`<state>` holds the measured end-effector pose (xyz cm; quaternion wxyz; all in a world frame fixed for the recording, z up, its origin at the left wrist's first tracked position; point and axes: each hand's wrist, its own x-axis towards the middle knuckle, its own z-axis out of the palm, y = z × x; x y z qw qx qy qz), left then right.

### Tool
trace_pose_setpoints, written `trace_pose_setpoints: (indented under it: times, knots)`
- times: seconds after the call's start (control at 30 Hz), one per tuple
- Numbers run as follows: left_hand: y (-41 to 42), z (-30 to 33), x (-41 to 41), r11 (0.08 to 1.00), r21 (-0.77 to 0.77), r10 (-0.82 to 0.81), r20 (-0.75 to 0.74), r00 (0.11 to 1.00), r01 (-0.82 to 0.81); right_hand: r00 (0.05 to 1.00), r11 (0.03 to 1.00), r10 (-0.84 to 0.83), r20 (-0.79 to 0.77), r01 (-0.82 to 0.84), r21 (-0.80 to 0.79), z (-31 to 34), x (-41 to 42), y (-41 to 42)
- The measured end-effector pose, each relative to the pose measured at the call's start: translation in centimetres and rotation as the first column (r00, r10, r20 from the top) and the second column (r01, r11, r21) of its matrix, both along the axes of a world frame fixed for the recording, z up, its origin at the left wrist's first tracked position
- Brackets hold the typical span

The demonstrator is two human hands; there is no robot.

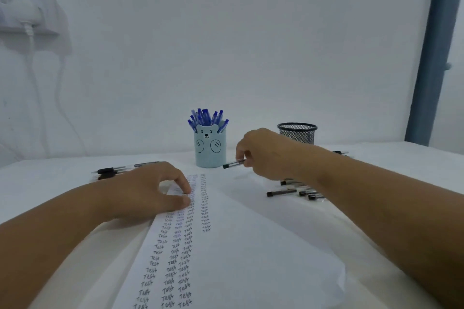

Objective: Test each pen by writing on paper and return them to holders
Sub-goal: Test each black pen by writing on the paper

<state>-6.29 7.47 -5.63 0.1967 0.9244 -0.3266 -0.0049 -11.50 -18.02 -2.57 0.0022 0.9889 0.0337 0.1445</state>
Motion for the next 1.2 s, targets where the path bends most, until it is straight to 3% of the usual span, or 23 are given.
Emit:
trace_pose_setpoints:
  times: [0.3, 0.87, 1.03, 1.2]
  knots:
    - [-0.3, -0.2, 0.3, 0.999, -0.019, -0.028, 0.001, 1.000, 0.028, 0.965, 0.956, -0.261, -0.029, 0.254, -0.146, 2.7, -1.6, -5.4]
    - [-0.2, -0.3, 0.2, 0.999, -0.030, -0.016, -0.013, 1.000, 0.015, 0.928, 0.895, -0.372, -0.018, 0.353, -0.273, 2.5, -1.4, -6.4]
    - [-0.1, -0.3, 0.4, 1.000, -0.017, -0.027, -0.018, 0.999, 0.027, 0.942, 0.902, -0.336, -0.003, 0.321, -0.289, 2.7, -1.9, -4.9]
    - [-0.1, -0.3, 0.5, 1.000, -0.015, -0.020, -0.039, 0.999, 0.020, 0.989, 0.960, -0.143, 0.034, 0.147, -0.239, 1.6, -1.9, 0.0]
